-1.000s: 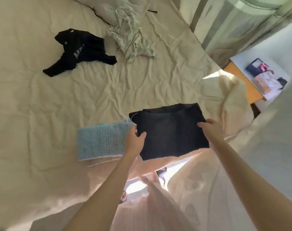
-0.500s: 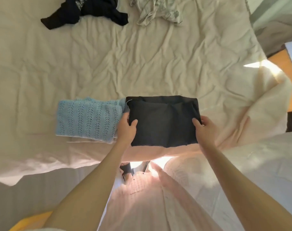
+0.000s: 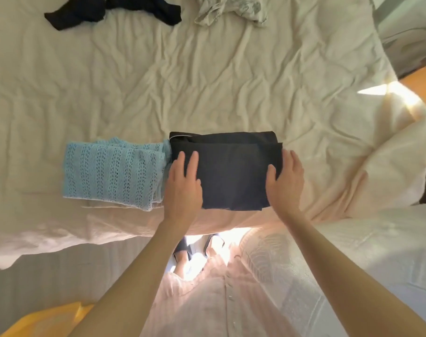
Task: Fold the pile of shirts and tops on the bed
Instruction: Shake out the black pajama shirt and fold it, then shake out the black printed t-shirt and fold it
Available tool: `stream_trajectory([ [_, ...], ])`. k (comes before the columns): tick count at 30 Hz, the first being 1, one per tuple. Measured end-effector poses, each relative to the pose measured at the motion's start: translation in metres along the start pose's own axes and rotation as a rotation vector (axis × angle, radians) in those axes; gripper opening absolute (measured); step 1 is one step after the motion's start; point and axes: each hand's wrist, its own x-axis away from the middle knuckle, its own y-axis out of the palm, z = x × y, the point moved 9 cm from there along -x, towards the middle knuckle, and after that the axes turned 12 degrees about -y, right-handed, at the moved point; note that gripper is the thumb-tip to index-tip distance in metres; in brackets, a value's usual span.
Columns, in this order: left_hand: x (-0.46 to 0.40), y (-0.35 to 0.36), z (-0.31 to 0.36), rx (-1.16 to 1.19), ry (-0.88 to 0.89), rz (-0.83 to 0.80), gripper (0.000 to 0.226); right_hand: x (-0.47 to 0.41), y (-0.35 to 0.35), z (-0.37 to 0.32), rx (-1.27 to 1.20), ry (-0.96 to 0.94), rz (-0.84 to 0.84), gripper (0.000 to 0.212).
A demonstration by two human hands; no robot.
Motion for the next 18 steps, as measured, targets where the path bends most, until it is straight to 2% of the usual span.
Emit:
stream_trajectory([
  [2, 0.008, 0.028, 0.009, -0.179, 0.142, -0.069, 0.07, 0.01, 0.019, -0.041, 0.246, -0.477, -0.09, 0.05],
  [3, 0.008, 0.043, 0.007, -0.251, 0.175, -0.125, 0.073, 0.018, 0.039, -0.046, 0.339, -0.651, -0.208, 0.055],
  [4, 0.004, 0.054, 0.002, -0.301, 0.186, -0.171, 0.075, 0.022, 0.057, -0.04, 0.411, -0.736, -0.323, 0.061],
  [7, -0.01, 0.076, -0.011, -0.377, 0.161, -0.304, 0.073, 0.011, 0.085, -0.012, 0.488, -0.688, -0.585, 0.073],
  [10, -0.018, 0.076, -0.002, -0.393, 0.128, -0.384, 0.068, 0.0, 0.087, -0.015, 0.502, -0.632, -0.67, 0.072],
  [13, -0.012, 0.051, 0.006, -0.301, 0.088, -0.394, 0.062, 0.004, 0.066, -0.043, 0.426, -0.559, -0.597, 0.068],
  [18, 0.022, -0.041, -0.013, -0.021, 0.056, -0.215, 0.053, 0.034, 0.026, -0.123, 0.219, -0.584, -0.456, 0.062],
])
